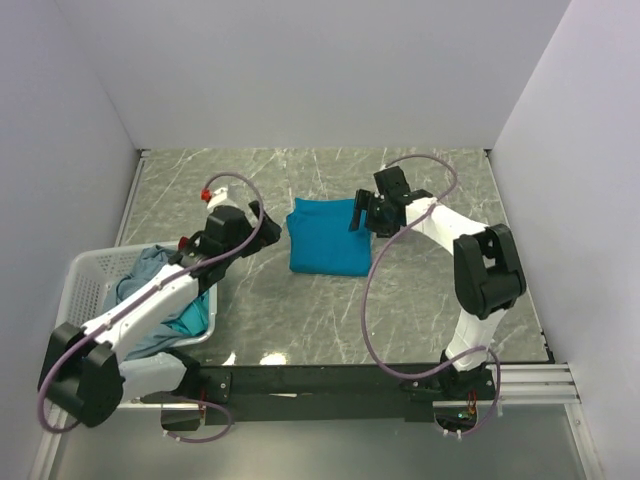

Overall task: Fold and stack the t-shirts
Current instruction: Neatly place the folded tshirt to the corner

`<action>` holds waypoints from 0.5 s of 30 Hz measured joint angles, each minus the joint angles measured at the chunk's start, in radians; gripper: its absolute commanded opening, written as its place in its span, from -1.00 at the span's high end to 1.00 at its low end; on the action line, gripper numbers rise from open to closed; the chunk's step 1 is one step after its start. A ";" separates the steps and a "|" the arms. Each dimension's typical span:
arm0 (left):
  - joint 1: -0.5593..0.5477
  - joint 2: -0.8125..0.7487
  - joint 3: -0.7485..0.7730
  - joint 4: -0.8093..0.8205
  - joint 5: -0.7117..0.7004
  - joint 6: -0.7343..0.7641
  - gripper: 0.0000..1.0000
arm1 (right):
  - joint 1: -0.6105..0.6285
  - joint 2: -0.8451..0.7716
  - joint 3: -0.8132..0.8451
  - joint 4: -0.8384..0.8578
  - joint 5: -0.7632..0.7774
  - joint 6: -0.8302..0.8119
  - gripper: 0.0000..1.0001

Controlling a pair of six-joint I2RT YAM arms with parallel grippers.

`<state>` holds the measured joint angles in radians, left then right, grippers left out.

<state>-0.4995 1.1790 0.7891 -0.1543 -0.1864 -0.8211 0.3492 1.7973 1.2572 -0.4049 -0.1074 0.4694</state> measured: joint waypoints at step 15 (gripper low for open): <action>0.000 -0.065 -0.045 -0.017 -0.109 -0.014 -0.99 | 0.016 0.202 0.115 -0.010 0.040 -0.014 0.02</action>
<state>-0.4992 1.1137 0.7444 -0.1711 -0.2955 -0.8349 0.3653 1.9995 1.3724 -0.4145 -0.0669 0.4557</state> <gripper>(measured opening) 0.995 0.564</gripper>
